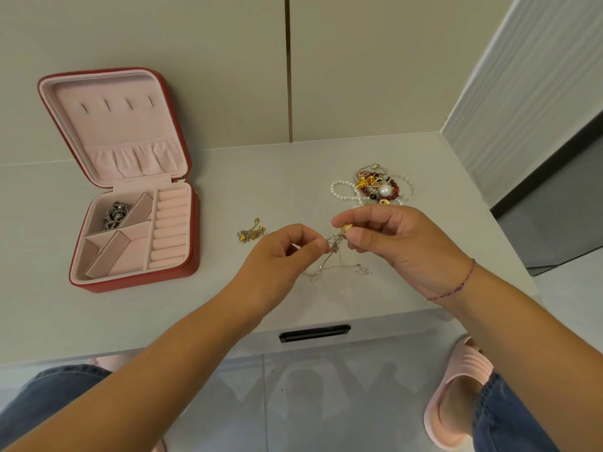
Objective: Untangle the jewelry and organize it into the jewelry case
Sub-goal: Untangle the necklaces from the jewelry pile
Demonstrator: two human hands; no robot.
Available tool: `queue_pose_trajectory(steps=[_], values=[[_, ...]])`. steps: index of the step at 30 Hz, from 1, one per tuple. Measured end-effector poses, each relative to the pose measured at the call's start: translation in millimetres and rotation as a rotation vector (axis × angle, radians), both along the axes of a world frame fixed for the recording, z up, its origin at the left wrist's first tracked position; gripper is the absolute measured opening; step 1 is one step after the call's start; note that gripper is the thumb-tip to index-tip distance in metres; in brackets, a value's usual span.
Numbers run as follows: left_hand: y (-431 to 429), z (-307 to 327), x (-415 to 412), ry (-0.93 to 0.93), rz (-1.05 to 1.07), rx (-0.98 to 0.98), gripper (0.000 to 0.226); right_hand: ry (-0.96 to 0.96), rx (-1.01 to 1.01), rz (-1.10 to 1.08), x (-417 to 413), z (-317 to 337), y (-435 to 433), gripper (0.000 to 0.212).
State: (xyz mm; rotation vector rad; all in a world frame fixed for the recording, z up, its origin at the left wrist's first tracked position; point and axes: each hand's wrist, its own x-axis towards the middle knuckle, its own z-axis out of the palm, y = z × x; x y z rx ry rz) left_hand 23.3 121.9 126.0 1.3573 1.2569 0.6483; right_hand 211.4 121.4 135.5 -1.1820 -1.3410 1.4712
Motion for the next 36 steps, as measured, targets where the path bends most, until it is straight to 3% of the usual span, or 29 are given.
queue_pose_trajectory(steps=[5,9,19,25,36], values=[[-0.3,-0.1,0.1,0.008,0.029,-0.008,0.006,0.001,-0.027,-0.024,0.9,1.0,0.9,0.022],[-1.0,4.3,0.9,-0.068,0.002,0.046,0.016,0.0,-0.025,-0.027,-0.9,0.6,1.3,0.023],[0.3,4.6,0.7,-0.061,0.01,0.03,0.028,0.019,-0.038,-0.047,0.5,1.3,3.5,0.03],[0.2,5.0,-0.5,-0.04,-0.013,0.039,0.02,0.069,-0.072,-0.063,-0.2,4.0,3.2,0.037],[1.8,4.0,-0.7,-0.062,-0.015,0.059,0.011,0.118,-0.088,-0.076,-1.7,5.8,1.6,0.028]])
